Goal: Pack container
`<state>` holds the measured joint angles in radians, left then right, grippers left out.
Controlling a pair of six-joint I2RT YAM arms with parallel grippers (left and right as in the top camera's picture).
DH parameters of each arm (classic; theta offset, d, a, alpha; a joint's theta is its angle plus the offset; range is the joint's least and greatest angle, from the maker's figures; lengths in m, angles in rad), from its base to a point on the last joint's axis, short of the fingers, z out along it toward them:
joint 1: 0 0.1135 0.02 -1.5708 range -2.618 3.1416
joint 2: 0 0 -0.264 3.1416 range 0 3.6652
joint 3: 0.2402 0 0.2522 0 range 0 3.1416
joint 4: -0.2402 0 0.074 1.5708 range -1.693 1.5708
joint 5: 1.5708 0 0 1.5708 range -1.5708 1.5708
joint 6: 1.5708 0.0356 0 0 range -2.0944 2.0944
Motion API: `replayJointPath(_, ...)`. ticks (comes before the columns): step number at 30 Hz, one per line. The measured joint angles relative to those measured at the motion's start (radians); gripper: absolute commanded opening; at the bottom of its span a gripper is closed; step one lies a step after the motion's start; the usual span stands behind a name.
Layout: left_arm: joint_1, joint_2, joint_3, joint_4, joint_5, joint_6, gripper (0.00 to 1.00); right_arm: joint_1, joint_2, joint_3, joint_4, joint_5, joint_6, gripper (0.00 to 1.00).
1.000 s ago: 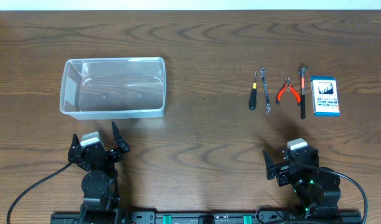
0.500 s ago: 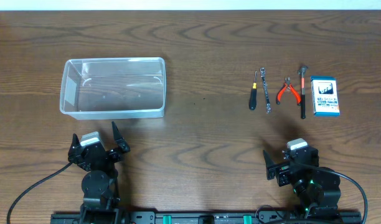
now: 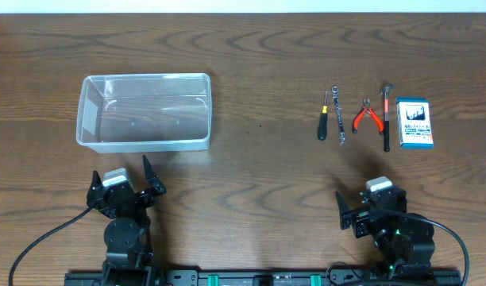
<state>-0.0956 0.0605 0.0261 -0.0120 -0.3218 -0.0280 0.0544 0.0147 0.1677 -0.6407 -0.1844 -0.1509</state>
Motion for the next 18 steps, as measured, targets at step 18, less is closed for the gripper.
replayJointPath(18,0.000,0.000,0.000,0.000,0.000,0.000,0.98,0.000,0.157,0.249,0.138,-0.265,0.471,0.99)
